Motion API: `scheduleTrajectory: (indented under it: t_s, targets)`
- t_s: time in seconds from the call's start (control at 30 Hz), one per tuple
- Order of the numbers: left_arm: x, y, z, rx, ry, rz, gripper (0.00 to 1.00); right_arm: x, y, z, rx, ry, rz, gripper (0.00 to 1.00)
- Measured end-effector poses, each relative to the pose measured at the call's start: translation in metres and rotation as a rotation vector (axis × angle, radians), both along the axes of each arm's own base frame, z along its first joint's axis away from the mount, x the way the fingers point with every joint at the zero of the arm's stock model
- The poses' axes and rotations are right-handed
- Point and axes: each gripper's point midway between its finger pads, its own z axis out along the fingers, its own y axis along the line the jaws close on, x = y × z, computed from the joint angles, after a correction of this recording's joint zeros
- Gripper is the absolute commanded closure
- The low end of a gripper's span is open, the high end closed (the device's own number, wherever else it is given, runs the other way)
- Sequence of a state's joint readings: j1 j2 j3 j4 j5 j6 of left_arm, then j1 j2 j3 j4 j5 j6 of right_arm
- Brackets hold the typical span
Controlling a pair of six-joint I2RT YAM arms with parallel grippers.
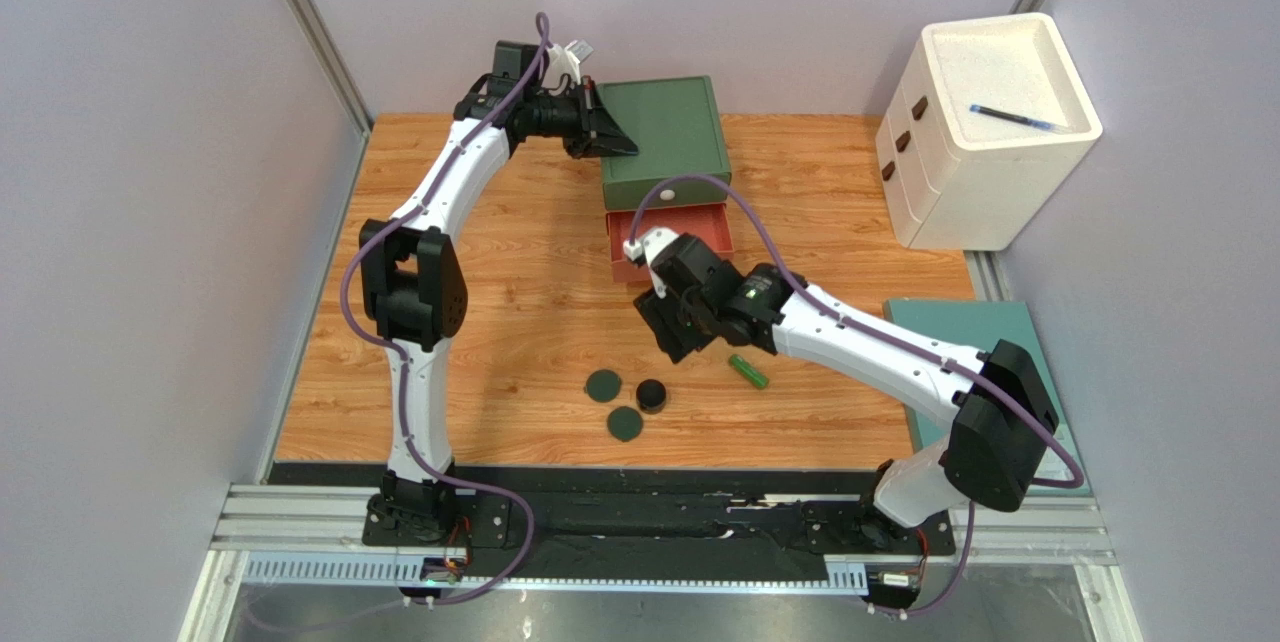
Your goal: Organize the makeup
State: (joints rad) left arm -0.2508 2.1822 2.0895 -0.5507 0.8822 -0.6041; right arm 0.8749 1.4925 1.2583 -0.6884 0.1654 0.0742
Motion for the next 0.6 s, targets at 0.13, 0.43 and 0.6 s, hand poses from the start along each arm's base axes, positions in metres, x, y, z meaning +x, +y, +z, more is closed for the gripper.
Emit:
scheduleTrajectory:
  t_s: [0.13,0.43,0.6]
  targets:
    - [0.0,0.0,0.0,0.0,0.0,0.0,1.0,0.045,-0.007,0.035,0.039,-0.106,-0.065,1.0]
    - [0.0,0.0,0.0,0.001,0.0,-0.001,1.0,0.12,-0.026,0.043,0.028,-0.186,-0.172,0.99]
    - [0.0,0.0,0.0,0.002,-0.001,-0.001,1.0,0.148,-0.031,0.023,-0.009,-0.162,-0.211,0.69]
